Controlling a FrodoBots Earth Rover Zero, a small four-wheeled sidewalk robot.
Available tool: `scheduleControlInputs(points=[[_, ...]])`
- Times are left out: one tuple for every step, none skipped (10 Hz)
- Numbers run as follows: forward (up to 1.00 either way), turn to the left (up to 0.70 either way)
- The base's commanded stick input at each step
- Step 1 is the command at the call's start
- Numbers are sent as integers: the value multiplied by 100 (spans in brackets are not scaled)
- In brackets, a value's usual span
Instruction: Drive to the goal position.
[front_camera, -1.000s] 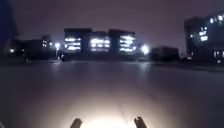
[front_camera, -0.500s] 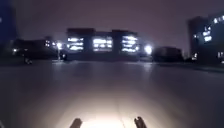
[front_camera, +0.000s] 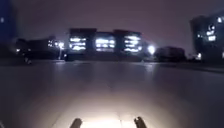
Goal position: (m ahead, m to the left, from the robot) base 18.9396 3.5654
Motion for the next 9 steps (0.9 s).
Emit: scheduleControlInputs(points=[[100,0],[100,0],[100,0],[100,0],[100,0],[100,0],[100,0],[100,0],[100,0]])
